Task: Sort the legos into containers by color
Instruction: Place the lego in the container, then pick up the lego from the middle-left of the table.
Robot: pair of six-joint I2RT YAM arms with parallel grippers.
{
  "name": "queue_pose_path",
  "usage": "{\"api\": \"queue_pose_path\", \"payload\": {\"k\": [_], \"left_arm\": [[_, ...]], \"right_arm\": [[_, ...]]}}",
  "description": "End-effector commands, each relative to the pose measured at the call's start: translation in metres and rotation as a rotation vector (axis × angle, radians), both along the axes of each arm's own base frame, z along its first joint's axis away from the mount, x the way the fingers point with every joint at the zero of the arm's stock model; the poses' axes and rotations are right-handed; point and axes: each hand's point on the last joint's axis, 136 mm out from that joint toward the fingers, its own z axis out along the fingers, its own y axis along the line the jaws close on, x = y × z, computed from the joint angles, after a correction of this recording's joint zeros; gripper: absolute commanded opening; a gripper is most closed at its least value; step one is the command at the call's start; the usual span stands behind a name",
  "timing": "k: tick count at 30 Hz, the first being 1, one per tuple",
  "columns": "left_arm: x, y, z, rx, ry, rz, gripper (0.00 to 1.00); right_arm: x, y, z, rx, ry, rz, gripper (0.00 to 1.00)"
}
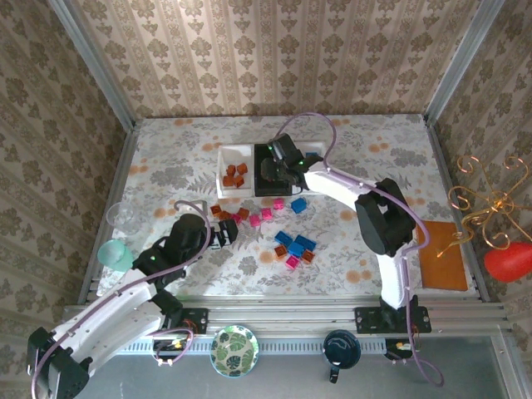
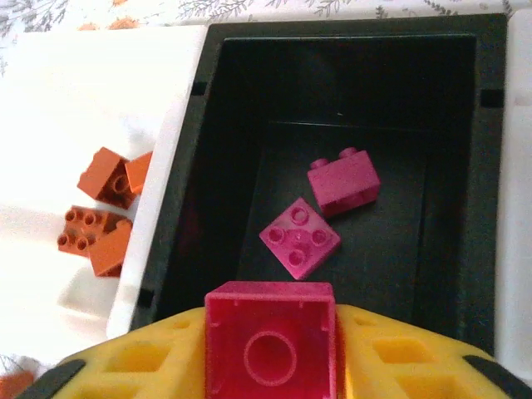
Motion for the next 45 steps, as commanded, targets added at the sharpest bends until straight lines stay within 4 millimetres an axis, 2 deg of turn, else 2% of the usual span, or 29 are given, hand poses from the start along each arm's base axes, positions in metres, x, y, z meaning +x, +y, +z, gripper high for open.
{"api": "queue_pose_path", "payload": {"k": [1,4,7,11,14,19,21,23,27,29,30,35,40,45], "left_arm": [[-0.005,0.004,-0.008,0.000,0.034,0.012,1.00],[-0.005,0.003,-0.008,0.000,0.037,0.005,1.00],[-0.005,0.003,-0.009,0.009,0.042,0.003,1.00],[-0.003,0.003,-0.015,0.021,0.066,0.004,1.00],[0.002,0.003,-0.023,0.019,0.096,0.006,1.00],[0.015,0.004,-0.038,0.026,0.135,0.019,0.99],[0.022,0.006,-0.044,0.034,0.147,0.034,0.93],[0.034,0.012,-0.050,0.052,0.157,0.071,0.83],[0.062,0.014,-0.055,0.048,0.137,0.097,0.77],[0.076,0.008,-0.057,0.038,0.131,0.089,0.76],[0.085,0.016,-0.060,0.037,0.136,0.122,0.76],[0.117,0.020,-0.066,0.014,0.128,0.152,0.71],[0.133,0.027,-0.075,0.043,0.150,0.179,0.65],[0.135,0.023,-0.085,0.049,0.178,0.166,0.64]], "right_arm": [[0.007,-0.002,0.012,-0.026,0.010,-0.013,0.57],[0.009,0.000,0.030,-0.011,-0.015,-0.011,0.63],[0.003,0.000,0.054,0.021,-0.055,0.002,0.63],[-0.025,0.002,0.077,0.091,-0.101,0.035,0.64],[-0.054,0.003,0.082,0.118,-0.121,0.071,0.64],[-0.100,0.001,0.067,0.124,-0.105,0.111,0.64],[-0.112,-0.003,0.060,0.133,-0.099,0.111,0.64],[-0.120,-0.009,0.055,0.144,-0.096,0.097,0.64],[-0.128,-0.019,0.051,0.146,-0.094,0.079,0.64],[-0.130,-0.021,0.051,0.145,-0.098,0.076,0.64],[-0.131,-0.023,0.052,0.146,-0.098,0.075,0.65],[-0.136,-0.028,0.048,0.136,-0.094,0.068,0.65],[-0.141,-0.034,0.045,0.134,-0.091,0.062,0.65],[-0.142,-0.039,0.050,0.129,-0.107,0.053,0.65]]}}
